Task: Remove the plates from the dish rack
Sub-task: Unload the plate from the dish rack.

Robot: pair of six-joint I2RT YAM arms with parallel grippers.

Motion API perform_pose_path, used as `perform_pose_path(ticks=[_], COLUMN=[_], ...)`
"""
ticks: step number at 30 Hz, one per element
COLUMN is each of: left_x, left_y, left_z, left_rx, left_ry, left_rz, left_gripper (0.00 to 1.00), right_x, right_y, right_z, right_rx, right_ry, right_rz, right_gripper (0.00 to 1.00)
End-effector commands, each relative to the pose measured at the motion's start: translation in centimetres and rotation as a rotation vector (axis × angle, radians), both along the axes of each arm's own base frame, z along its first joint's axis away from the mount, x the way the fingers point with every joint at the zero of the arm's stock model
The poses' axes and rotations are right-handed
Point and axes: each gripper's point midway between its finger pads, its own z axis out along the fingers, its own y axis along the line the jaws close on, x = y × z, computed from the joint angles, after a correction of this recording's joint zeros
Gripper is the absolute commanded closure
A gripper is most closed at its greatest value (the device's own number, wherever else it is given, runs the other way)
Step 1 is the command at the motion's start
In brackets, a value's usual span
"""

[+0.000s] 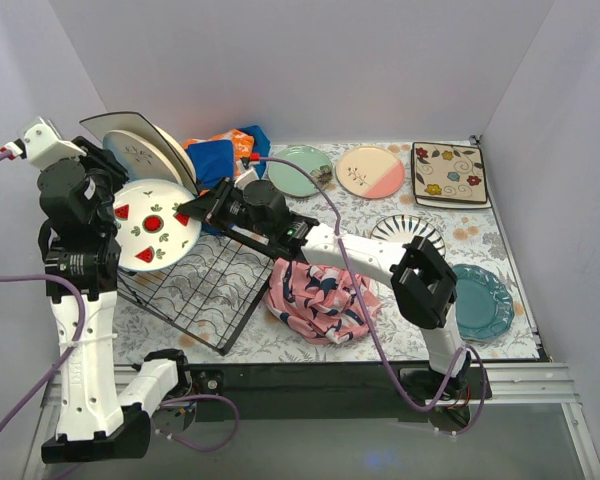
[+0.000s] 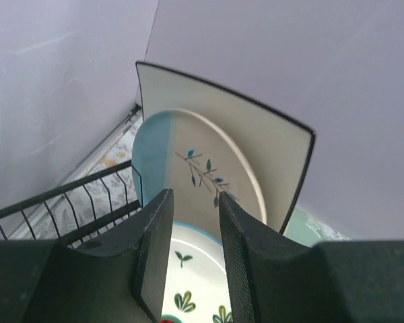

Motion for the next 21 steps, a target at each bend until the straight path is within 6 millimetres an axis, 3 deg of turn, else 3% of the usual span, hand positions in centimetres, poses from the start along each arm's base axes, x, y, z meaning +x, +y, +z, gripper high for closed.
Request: perform_pose_path(ticks=[1,7,9,10,11,14,15,17,18,19,21], left_x=[-1.7,-2.4,-2.1,-2.1,-1.9,-1.5,-1.4,-1.1,-1.0,-0.9,-0.8], left_y=[-0.1,-0.4,-0.6,-0.6,-0.8,-1.1,-1.3,-1.5,-1.6,-1.7,-2.1], left_z=[2.7,3.5,3.2,3.2,3.0,2.6,2.5,2.3,2.2,2.2,2.2], left_rx=[0.03,0.028,0.024,0.023,0.021,0.016,0.019,0.031,0.036,0.04,0.051], left_ry=[-0.037,-0.068,-0.06,-0.062,-0.057,-0.051,-0.052,-0.041,-0.038,-0.035,-0.028], left_rz=[-0.01,-0.023,-0.035,-0.035,-0.044,-0.061,-0.077,-0.091,-0.1,-0.108,-0.134], left_gripper=[0.68,0.67,0.67,0.67,0.67,0.67,0.67,0.67,0.67,0.66,0.6], right_x=[-0.5,-1.6,-1.8,-2.3,-2.4,-3.0,-2.9,-3.8,-3.7,-4.3,-4.3], right_y=[-5.4,-7.7,-8.4,-9.2,-9.5,-11.6,-12.0,-13.6,-14.2,-15.5,-17.0], right_z=[13.3,13.8,12.7,13.4,12.0,12.0,10.2,10.5,8.2,9.2,8.3], right_rx=[0.355,0.359,0.348,0.362,0.337,0.338,0.306,0.308,0.268,0.288,0.255], right_ry=[-0.1,-0.103,-0.081,-0.087,-0.069,-0.067,-0.048,-0.057,-0.036,-0.06,-0.105], right_rz=[-0.014,0.017,0.025,0.032,0.029,0.019,0.008,0.018,0.008,0.004,-0.032], right_gripper=[0.99,0.99,0.99,0.99,0.99,0.99,0.99,0.99,0.99,0.99,0.99])
